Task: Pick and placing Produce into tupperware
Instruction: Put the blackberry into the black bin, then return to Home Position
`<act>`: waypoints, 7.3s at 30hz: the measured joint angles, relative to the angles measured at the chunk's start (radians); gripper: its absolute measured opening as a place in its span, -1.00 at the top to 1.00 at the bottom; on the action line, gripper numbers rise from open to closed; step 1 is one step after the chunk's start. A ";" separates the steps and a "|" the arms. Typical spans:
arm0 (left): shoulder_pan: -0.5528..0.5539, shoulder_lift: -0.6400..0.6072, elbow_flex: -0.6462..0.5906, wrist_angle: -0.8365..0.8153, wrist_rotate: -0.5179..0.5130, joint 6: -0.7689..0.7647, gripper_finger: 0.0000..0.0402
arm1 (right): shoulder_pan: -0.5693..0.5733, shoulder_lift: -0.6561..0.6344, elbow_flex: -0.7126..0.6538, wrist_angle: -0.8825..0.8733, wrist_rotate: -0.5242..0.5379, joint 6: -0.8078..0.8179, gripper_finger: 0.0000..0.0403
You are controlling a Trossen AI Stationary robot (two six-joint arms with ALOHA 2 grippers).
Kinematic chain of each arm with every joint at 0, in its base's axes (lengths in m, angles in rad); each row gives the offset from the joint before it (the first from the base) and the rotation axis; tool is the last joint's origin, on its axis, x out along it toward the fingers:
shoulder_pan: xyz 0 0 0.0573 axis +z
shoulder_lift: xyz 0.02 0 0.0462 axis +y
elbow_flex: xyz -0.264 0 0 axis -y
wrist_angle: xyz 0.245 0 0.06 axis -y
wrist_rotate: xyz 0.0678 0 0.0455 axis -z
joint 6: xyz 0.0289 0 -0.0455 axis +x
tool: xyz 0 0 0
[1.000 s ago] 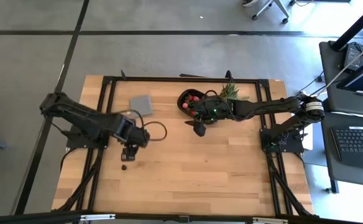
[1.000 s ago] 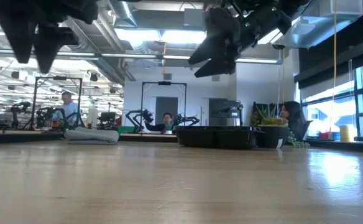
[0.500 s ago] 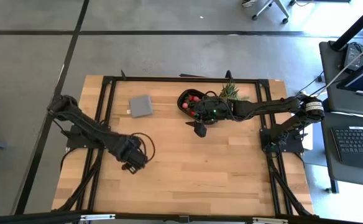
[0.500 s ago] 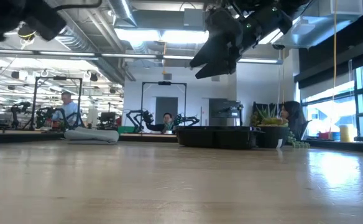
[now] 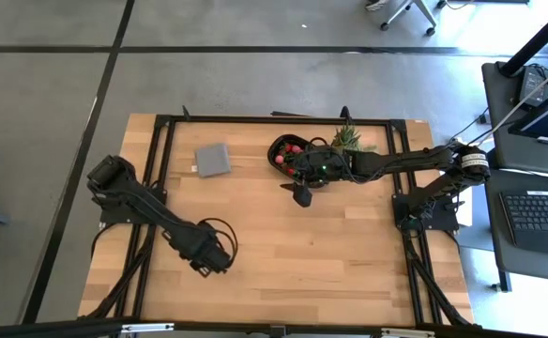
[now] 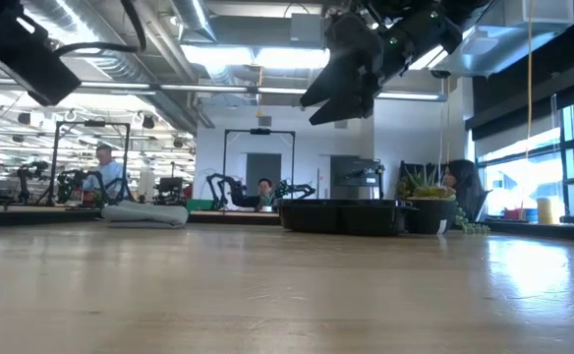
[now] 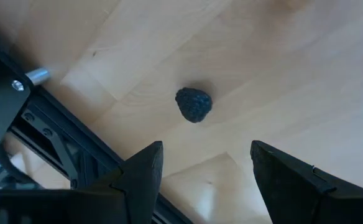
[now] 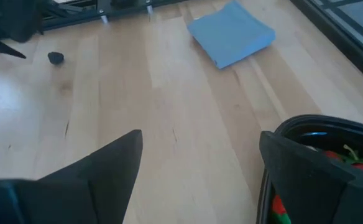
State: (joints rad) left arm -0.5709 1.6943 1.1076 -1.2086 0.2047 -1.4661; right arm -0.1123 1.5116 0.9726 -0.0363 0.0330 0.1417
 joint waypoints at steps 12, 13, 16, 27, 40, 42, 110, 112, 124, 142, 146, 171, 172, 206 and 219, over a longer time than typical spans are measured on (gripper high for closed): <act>-0.035 -0.009 -0.063 0.036 -0.032 -0.005 -0.16 | 0.000 0.000 0.000 0.036 0.000 0.035 -0.62; -0.038 -0.021 -0.083 0.058 -0.035 -0.005 -0.16 | 0.000 0.000 0.000 0.046 0.000 0.038 -0.62; -0.048 -0.067 -0.156 0.138 -0.043 -0.024 -0.16 | 0.000 0.000 -0.001 0.078 0.000 0.039 -0.62; -0.066 -0.109 -0.311 0.381 -0.076 -0.024 -0.16 | 0.000 0.000 -0.001 0.106 0.000 0.040 -0.62; -0.064 -0.111 -0.323 0.403 -0.078 -0.024 0.08 | 0.000 0.000 -0.001 0.107 0.000 0.039 -0.62; -0.064 -0.111 -0.323 0.403 -0.078 -0.024 0.18 | 0.000 0.000 -0.001 0.107 0.000 0.040 -0.62; 1.023 0.175 0.069 1.313 -0.004 1.555 0.49 | -0.161 -0.036 0.000 -0.555 0.011 0.326 -0.62; 1.022 0.175 0.072 1.297 -0.004 1.554 0.44 | -0.161 -0.036 0.000 -0.558 0.011 0.325 -0.62; 1.019 0.175 0.073 1.295 -0.005 1.554 0.17 | -0.161 -0.036 0.000 -0.561 0.011 0.326 -0.62; 1.098 -0.500 -0.113 1.032 0.050 1.685 0.25 | -0.166 -0.273 -0.021 -0.358 0.102 0.039 -0.62; 1.110 -0.693 -0.278 1.135 0.048 1.660 0.23 | -0.166 -0.423 -0.119 -0.190 0.108 -0.038 -0.62; 1.106 -1.157 -0.822 1.402 0.039 1.575 0.18 | -0.170 -0.992 -0.726 0.279 0.106 -0.089 -0.62; 1.106 -1.165 -0.827 1.400 0.039 1.574 0.18 | -0.170 -1.016 -0.744 0.279 0.106 -0.081 -0.62; 1.105 -1.584 -1.025 1.229 -0.106 1.447 0.18 | -0.169 -1.511 -0.865 -0.036 0.107 -0.029 -0.62; 1.106 -1.692 -1.046 1.141 -0.174 1.418 0.18 | -0.169 -1.510 -0.865 -0.034 0.108 -0.044 -0.62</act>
State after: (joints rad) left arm 0.5346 0.0021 0.0620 -0.0678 0.0306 -0.0485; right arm -0.2817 0.0013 0.1074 -0.0699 0.1408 0.0975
